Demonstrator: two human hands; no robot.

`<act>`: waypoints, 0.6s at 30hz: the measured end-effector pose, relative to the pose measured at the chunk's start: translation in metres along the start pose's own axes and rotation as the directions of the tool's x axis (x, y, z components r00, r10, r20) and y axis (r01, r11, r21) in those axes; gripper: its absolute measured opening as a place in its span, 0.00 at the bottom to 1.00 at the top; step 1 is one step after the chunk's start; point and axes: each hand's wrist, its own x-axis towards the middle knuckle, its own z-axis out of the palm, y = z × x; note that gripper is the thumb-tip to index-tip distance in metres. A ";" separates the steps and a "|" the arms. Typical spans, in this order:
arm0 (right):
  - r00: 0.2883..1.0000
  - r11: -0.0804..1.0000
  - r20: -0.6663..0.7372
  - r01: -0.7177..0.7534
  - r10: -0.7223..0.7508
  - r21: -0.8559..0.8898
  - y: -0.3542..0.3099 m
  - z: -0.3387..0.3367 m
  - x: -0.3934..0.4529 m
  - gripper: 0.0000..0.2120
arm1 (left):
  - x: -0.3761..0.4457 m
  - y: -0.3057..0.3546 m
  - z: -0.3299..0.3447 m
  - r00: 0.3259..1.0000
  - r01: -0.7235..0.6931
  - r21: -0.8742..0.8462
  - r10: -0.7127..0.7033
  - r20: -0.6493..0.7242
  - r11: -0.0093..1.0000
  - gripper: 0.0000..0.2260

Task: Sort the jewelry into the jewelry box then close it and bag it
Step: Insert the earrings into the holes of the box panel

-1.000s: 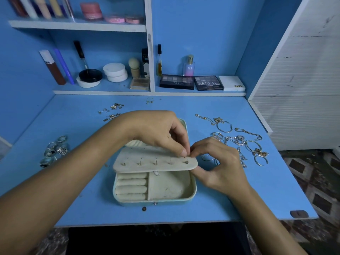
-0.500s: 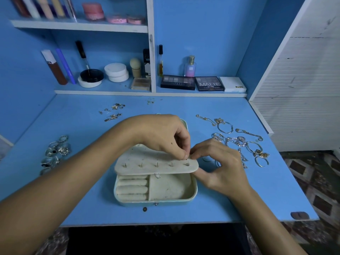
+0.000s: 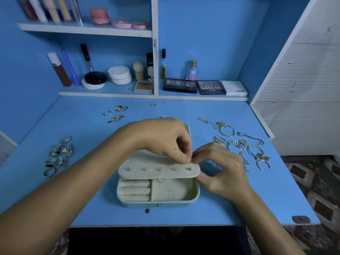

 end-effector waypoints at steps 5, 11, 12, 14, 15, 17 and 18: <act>0.999 0.999 -0.007 -0.038 0.038 0.013 -0.001 -0.001 0.003 0.05 | -0.007 -0.013 -0.007 0.999 -0.010 -0.102 0.007 -0.035 0.995 0.03; 0.977 0.978 -0.051 -0.206 0.208 0.042 -0.005 -0.001 0.017 0.08 | -0.026 -0.045 -0.021 0.964 -0.056 -0.339 -0.038 -0.265 0.939 0.05; 0.967 0.967 -0.048 -0.245 0.248 0.068 -0.006 -0.001 0.021 0.08 | -0.029 -0.052 -0.022 0.947 -0.080 -0.382 -0.050 -0.317 0.921 0.04; 0.953 0.950 -0.037 -0.298 0.302 0.093 -0.007 -0.001 0.029 0.09 | -0.035 -0.065 -0.023 0.906 -0.136 -0.485 -0.090 -0.413 0.864 0.05; 0.947 0.944 -0.034 -0.316 0.320 0.089 -0.007 -0.001 0.033 0.11 | -0.038 -0.071 -0.022 0.881 -0.161 -0.527 -0.118 -0.457 0.834 0.06; 0.935 0.934 -0.035 -0.349 0.352 0.072 -0.008 0.000 0.042 0.15 | -0.041 -0.081 -0.018 0.817 -0.189 -0.562 -0.189 -0.545 0.805 0.07; 0.927 0.926 -0.033 -0.369 0.372 0.071 -0.008 0.001 0.045 0.17 | -0.041 -0.085 -0.015 0.782 -0.197 -0.577 -0.229 -0.580 0.793 0.09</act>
